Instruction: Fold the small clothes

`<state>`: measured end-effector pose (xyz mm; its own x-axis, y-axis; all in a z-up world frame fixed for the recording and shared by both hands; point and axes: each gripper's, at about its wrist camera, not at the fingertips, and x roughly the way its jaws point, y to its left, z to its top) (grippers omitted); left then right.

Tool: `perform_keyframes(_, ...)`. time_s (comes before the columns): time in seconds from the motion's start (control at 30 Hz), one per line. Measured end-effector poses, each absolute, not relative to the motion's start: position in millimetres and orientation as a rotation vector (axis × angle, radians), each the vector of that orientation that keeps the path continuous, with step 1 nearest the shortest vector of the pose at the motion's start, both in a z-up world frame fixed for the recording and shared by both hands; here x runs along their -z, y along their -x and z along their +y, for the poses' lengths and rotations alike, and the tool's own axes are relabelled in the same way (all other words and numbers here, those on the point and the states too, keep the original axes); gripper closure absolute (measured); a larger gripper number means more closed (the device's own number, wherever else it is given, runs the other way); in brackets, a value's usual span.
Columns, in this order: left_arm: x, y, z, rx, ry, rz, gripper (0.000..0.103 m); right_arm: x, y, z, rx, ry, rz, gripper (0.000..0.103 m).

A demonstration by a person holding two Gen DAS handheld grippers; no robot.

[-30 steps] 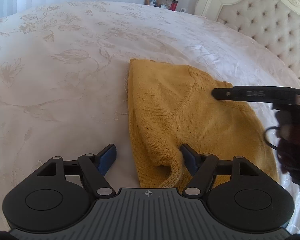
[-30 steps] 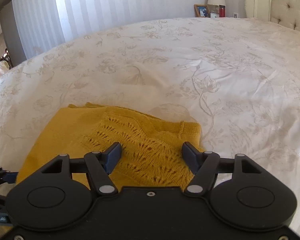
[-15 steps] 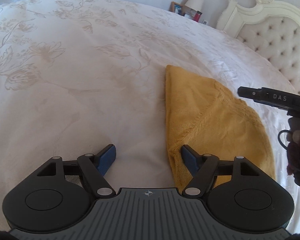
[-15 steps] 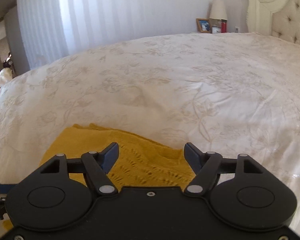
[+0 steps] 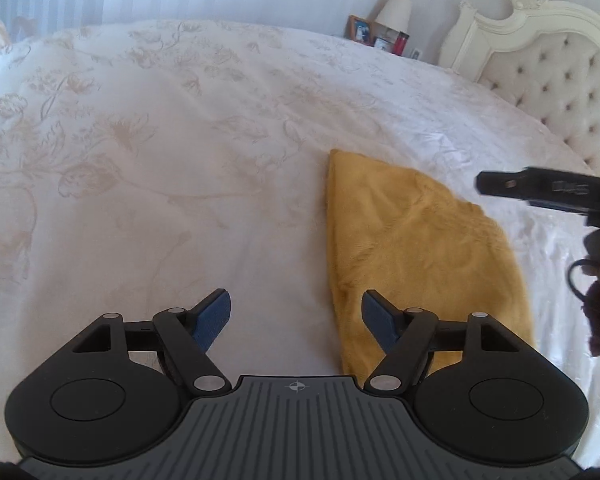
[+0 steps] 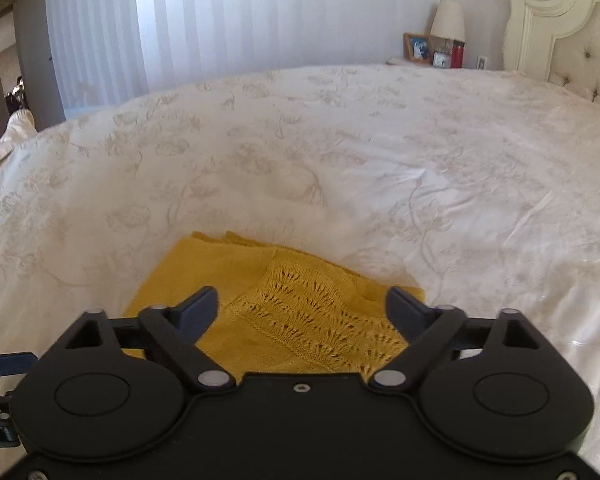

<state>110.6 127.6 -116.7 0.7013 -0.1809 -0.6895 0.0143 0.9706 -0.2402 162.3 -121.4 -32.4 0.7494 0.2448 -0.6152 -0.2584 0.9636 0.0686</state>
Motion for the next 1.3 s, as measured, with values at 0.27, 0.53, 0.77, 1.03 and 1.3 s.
perform_keyframes(0.27, 65, -69, 108, 0.128, 0.169, 0.669, 0.032, -3, -74, -133, -0.167, -0.018, 0.614, 0.001)
perform_keyframes(0.53, 45, -46, 82, 0.092, 0.118, 0.709, 0.032, -14, -14, -132, -0.076, -0.003, 0.543, 0.001)
perform_keyframes(0.77, 42, -31, 65, 0.072, 0.076, 0.697, 0.031, -7, 6, -123, -0.087, 0.007, 0.546, 0.001)
perform_keyframes(1.03, 42, -28, 57, 0.030, 0.034, 0.751, 0.031, 1, 14, -125, -0.110, -0.044, 0.585, 0.001)
perform_keyframes(1.3, 40, -26, 49, 0.033, -0.012, 0.741, 0.031, 1, 14, -133, -0.118, -0.101, 0.598, 0.001)
